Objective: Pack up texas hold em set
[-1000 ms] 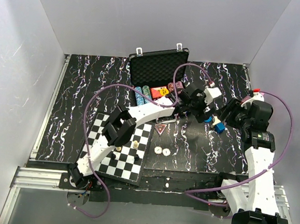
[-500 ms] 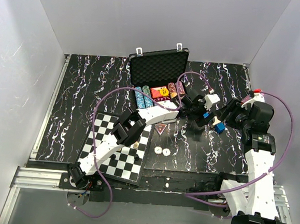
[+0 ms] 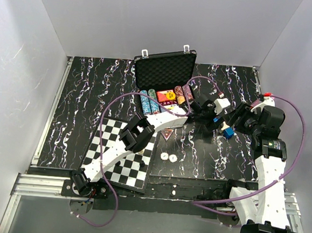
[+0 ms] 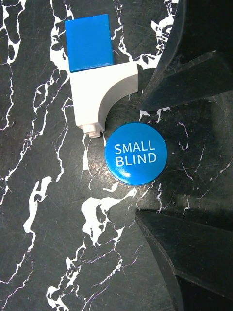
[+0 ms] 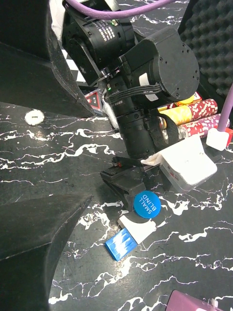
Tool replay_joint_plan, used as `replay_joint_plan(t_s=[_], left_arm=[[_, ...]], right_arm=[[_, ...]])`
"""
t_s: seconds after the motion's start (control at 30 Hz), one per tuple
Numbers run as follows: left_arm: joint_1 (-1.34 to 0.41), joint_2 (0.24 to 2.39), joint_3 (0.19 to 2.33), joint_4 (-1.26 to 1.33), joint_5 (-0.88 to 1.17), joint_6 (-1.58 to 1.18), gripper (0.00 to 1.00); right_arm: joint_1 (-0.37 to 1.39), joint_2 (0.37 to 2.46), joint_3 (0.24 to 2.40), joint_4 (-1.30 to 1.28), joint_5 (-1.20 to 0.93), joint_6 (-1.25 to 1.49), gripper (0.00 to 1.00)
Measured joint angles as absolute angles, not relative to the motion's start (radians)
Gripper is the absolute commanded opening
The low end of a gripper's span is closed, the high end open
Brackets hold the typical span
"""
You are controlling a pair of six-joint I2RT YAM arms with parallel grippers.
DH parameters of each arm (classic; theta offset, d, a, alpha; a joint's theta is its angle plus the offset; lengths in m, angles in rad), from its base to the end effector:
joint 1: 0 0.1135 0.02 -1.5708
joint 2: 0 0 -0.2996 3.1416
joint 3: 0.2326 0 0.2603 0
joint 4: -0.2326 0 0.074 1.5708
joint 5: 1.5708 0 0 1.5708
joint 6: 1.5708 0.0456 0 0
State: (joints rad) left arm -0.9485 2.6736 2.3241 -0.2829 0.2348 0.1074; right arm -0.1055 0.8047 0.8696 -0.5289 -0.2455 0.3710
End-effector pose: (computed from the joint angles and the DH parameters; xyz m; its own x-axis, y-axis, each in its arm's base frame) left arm 0.3652 -0.5273 0.1483 -0.2461 0.5219 -0.8167 0.9314 0.3605 -0.0503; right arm 0.1671 -0.0066 0.3528 -0.4561 0.4020 -0.7940 0.0551 0.9032 0.4256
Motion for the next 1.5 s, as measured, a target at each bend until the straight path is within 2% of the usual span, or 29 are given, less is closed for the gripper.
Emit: replay_joint_plan(t_s=[0.43,0.53,0.8,0.93,1.03,1.23,1.5], left_arm=[[-0.969,2.7,2.358,-0.292,0.222,0.1,0.82],[-0.969,2.705,2.366,-0.292,0.222,0.092,0.79],[-0.969,2.717,2.389,-0.3,0.217,0.077,0.59],[-0.969,2.717,2.389,-0.304,0.208,0.076,0.46],[-0.97,2.716,2.379,-0.3,0.202,0.077,0.43],[-0.978,2.665,2.265,-0.223,0.171,0.086,0.4],[-1.009,2.489,1.963,-0.136,0.109,0.072,0.38]], right_arm=[[-0.105,0.804,0.87,-0.528,-0.271,0.387,0.7],[-0.105,0.805,0.87,-0.528,-0.272,0.39,0.7],[-0.105,0.805,0.87,-0.528,-0.273,0.39,0.7],[-0.105,0.805,0.87,-0.528,-0.273,0.39,0.7],[-0.105,0.805,0.87,-0.528,-0.273,0.39,0.71],[-0.105,0.805,0.87,-0.528,-0.273,0.39,0.7],[-0.105,0.802,0.87,-0.528,-0.273,0.39,0.7]])
